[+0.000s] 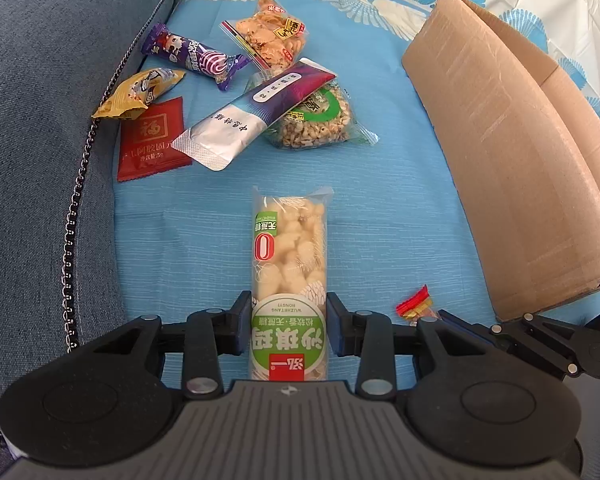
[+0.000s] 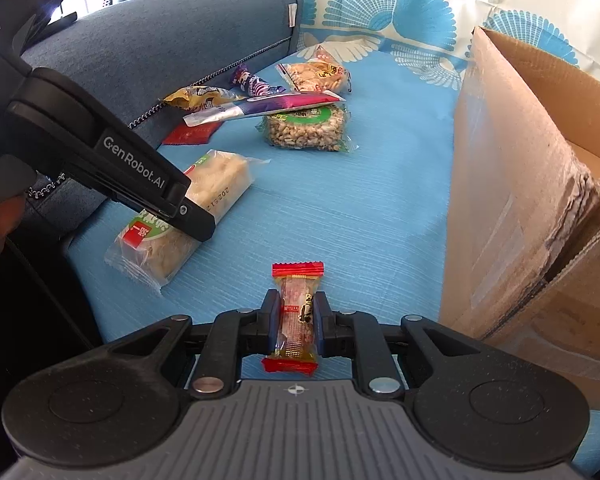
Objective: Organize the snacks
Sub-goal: 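Lift the peanut bar and red candy from the sofa with both tools, then carry both snacks over the cardboard box and open both tools to release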
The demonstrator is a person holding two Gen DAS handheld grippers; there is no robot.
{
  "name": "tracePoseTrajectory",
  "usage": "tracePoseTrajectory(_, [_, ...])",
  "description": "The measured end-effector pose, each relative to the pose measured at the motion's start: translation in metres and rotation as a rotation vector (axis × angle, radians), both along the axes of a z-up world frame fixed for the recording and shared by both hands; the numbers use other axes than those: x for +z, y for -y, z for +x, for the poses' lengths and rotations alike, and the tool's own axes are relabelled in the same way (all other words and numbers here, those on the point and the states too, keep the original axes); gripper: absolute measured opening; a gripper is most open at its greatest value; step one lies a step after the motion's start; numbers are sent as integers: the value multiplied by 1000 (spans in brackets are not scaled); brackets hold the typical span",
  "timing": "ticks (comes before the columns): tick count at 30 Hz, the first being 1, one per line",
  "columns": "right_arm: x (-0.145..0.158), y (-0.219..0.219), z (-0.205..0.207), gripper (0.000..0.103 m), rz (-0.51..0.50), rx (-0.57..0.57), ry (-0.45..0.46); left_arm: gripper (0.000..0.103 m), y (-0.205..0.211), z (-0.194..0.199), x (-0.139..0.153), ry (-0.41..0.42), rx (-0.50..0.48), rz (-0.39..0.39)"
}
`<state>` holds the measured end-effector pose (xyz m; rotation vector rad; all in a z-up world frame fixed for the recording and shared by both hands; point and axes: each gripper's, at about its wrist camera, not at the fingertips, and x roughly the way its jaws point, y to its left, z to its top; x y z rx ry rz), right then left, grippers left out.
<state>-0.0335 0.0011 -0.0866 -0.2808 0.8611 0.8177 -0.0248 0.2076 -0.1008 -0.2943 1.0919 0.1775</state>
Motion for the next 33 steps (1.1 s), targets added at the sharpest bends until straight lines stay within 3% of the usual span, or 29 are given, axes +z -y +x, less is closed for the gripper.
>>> tracePoseTrajectory(13, [1, 1, -2, 18, 2, 0, 17, 40, 1, 1, 2, 3, -3, 12])
tracePoseTrajectory(18, [9, 5, -2, 18, 33, -16, 42, 40, 1, -2, 9, 40, 0, 21])
tracePoseTrajectory(33, [53, 13, -13, 18, 180, -6, 205, 40, 10, -35, 49, 347, 38, 84])
